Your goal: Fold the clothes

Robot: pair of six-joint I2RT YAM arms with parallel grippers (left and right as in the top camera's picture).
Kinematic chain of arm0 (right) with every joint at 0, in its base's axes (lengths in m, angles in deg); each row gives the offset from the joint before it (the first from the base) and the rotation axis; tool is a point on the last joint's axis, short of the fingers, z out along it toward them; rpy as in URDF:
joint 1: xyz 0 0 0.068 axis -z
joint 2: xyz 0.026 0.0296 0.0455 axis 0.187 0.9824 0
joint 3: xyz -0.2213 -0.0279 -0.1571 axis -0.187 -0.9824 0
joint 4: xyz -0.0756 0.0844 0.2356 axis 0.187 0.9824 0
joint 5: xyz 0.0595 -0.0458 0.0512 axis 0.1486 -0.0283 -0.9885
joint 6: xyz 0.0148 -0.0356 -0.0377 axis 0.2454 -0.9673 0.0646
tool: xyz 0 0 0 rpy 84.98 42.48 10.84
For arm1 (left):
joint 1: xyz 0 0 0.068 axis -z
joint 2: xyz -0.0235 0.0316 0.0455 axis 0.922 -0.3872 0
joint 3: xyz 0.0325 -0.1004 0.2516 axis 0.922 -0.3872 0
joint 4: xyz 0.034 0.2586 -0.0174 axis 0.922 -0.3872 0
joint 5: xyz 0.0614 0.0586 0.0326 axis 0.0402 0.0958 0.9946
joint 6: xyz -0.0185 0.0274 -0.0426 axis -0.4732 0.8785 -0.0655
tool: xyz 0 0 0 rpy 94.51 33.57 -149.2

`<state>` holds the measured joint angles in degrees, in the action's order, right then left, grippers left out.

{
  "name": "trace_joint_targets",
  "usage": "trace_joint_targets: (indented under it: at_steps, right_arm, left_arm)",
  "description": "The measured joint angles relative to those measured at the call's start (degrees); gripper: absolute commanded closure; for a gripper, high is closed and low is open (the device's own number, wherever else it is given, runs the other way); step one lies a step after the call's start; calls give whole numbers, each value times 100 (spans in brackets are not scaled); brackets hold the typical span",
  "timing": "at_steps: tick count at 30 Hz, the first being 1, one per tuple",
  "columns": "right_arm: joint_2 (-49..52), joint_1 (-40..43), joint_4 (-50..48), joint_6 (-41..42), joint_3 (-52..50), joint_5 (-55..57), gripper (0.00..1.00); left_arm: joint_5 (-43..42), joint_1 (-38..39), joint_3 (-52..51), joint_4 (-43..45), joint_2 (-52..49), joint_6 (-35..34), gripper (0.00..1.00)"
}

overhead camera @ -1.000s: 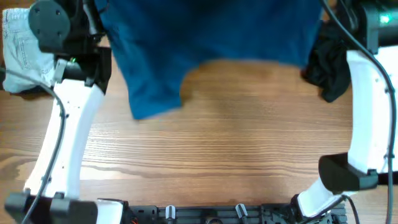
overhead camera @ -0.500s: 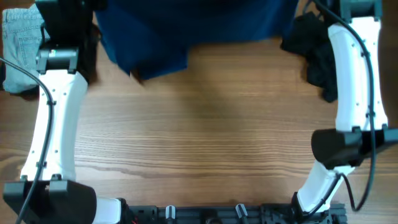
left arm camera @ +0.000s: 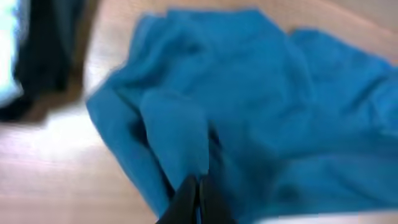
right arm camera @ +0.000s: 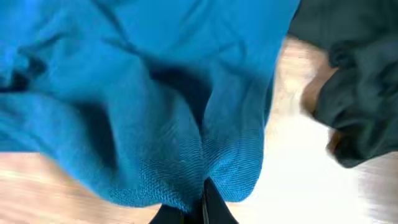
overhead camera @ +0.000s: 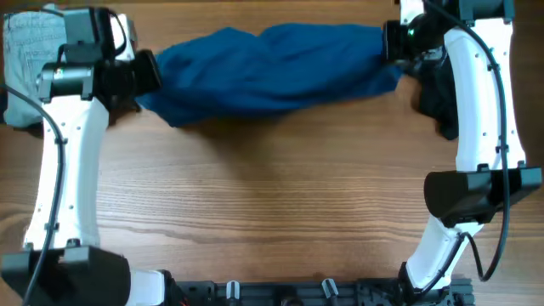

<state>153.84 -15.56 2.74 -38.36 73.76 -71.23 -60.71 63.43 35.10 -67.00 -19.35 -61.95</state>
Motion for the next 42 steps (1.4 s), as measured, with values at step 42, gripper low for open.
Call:
trace_joint_targets:
  at_steps: [42]
  right_arm:
    - [-2623,28,-7971,-385,-2761,-234,96]
  left_arm:
    - [238,13,1648,5910,-114,-1364,95]
